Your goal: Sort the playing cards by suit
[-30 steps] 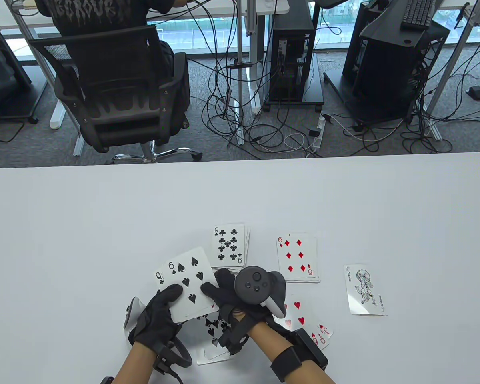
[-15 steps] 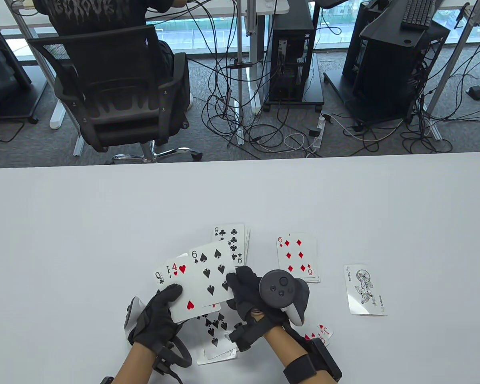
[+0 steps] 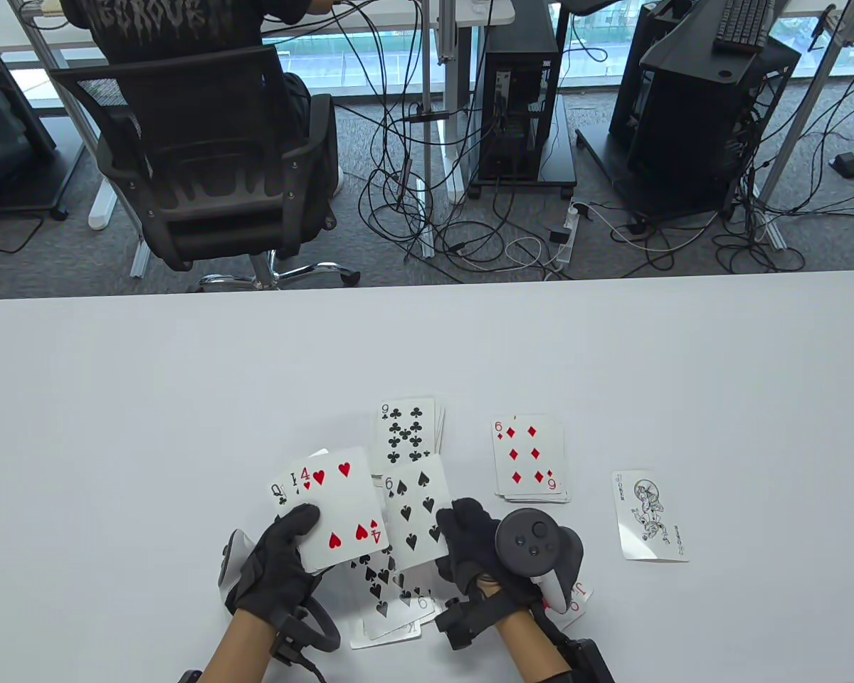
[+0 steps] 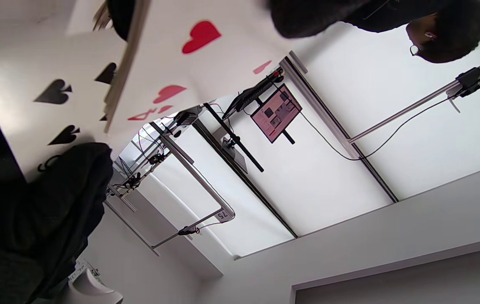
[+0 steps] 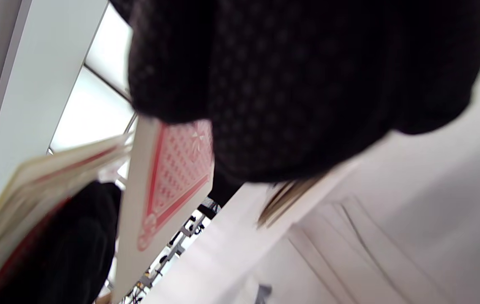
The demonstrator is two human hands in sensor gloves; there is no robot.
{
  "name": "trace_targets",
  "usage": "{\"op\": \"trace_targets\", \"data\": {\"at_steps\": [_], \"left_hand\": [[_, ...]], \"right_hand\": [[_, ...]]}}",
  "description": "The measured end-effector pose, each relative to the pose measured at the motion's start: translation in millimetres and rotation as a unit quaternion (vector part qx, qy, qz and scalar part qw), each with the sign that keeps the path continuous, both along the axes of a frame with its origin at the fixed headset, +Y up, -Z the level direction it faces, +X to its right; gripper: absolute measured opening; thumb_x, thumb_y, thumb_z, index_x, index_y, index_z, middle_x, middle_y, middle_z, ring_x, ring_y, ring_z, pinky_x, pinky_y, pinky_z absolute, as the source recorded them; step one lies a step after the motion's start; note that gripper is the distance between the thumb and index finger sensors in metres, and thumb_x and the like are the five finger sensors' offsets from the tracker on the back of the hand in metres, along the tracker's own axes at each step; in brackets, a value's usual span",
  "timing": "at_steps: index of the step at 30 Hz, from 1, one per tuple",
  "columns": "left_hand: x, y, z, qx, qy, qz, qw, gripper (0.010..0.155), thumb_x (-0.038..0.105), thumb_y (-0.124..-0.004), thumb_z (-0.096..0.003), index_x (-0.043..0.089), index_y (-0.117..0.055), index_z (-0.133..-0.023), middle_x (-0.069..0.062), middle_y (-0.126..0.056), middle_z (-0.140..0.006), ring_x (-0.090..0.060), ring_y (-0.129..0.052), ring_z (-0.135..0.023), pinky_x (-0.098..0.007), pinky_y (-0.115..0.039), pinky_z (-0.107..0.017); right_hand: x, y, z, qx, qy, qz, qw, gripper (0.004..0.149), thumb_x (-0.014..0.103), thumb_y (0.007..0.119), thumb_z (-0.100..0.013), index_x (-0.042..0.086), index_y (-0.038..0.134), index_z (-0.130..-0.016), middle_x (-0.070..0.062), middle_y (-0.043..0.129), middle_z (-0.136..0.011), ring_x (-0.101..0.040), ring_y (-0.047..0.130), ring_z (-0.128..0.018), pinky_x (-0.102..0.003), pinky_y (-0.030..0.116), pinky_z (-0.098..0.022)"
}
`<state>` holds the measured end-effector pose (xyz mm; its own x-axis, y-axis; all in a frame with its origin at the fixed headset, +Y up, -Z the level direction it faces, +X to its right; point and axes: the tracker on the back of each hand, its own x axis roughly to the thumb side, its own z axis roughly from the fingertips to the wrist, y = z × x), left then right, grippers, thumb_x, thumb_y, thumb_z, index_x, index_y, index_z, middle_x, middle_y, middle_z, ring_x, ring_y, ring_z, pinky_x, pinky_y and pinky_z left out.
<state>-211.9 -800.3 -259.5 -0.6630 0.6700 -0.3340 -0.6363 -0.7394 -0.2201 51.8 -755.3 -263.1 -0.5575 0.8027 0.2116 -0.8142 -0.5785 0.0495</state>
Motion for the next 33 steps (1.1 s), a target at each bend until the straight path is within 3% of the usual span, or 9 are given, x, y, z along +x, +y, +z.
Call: {"op": "trace_targets", "data": {"at_steps": [5,7,13,21,26,31,33], "left_hand": [[-0.1,0.2,0.2,0.002,-0.001,0.001,1.000,0.053,0.042,-0.061,-0.0641,0.032,-0.034,-0.109,0.007,-0.052,-0.112,-0.018,-0.071,-0.100,-0.040,-0.065,-0.074],[-0.2,0.0,0.1,0.003,-0.001,0.000,1.000,0.053,0.042,-0.061,-0.0641,0.032,-0.034,-0.109,0.007,-0.052,-0.112,-0.018,-0.071,-0.100,-0.040,-0.065,-0.074],[-0.1,-1.4,0.7,0.001,-0.002,-0.004,1.000,0.053,0.041,-0.061,-0.0640,0.032,-0.034,-0.109,0.007,-0.052,-0.112,-0.018,-0.071,-0.100,-0.040,-0.065,-0.074],[-2.1,-1.1,0.4,0.006,0.003,-0.015,1.000,0.053,0.041,-0.061,-0.0639,0.032,-0.035,-0.109,0.007,-0.052,-0.112,-0.018,-0.071,-0.099,-0.040,-0.065,-0.074],[-2.4,-1.6,0.8,0.006,0.005,-0.018,1.000,0.053,0.041,-0.061,-0.0638,0.032,-0.035,-0.109,0.006,-0.052,-0.112,-0.018,-0.071,-0.099,-0.040,-0.065,-0.074],[-2.4,-3.0,1.7,0.005,0.006,-0.026,1.000,0.053,0.041,-0.061,-0.0638,0.032,-0.035,-0.109,0.006,-0.053,-0.112,-0.018,-0.071,-0.099,-0.040,-0.065,-0.074],[-2.6,-3.3,2.2,0.004,0.007,-0.028,1.000,0.053,0.041,-0.061,-0.0637,0.032,-0.035,-0.109,0.006,-0.053,-0.112,-0.018,-0.072,-0.099,-0.040,-0.065,-0.074]], "right_hand": [[-25.7,-9.1,6.8,-0.036,0.042,0.121,0.991,0.046,0.019,0.067,-0.053,-0.022,0.070,-0.074,-0.007,0.094,-0.027,-0.023,0.098,-0.008,-0.045,0.088,-0.021],[-30.4,-12.5,9.1,-0.062,0.056,0.179,0.980,0.049,0.020,0.066,-0.054,-0.024,0.066,-0.076,-0.006,0.094,-0.027,-0.023,0.098,-0.008,-0.044,0.088,-0.021],[-46.6,-13.0,13.8,-0.059,0.065,0.325,0.942,0.053,0.023,0.066,-0.055,-0.025,0.065,-0.077,-0.006,0.094,-0.026,-0.022,0.097,-0.006,-0.042,0.087,-0.019],[-62.4,-18.0,16.9,-0.043,0.087,0.403,0.910,0.056,0.027,0.066,-0.056,-0.024,0.065,-0.078,-0.005,0.093,-0.026,-0.022,0.096,-0.006,-0.043,0.087,-0.018],[-62.7,-18.0,18.5,-0.041,0.088,0.420,0.902,0.059,0.031,0.067,-0.056,-0.024,0.065,-0.078,-0.005,0.093,-0.026,-0.022,0.096,-0.005,-0.043,0.087,-0.018],[-61.6,-15.8,19.4,-0.039,0.094,0.406,0.908,0.060,0.032,0.068,-0.056,-0.024,0.066,-0.078,-0.007,0.093,-0.027,-0.024,0.096,-0.007,-0.045,0.086,-0.020],[-57.8,-10.5,18.7,-0.029,0.088,0.373,0.923,0.060,0.032,0.068,-0.056,-0.024,0.066,-0.079,-0.008,0.094,-0.029,-0.026,0.097,-0.010,-0.046,0.086,-0.022]]}}
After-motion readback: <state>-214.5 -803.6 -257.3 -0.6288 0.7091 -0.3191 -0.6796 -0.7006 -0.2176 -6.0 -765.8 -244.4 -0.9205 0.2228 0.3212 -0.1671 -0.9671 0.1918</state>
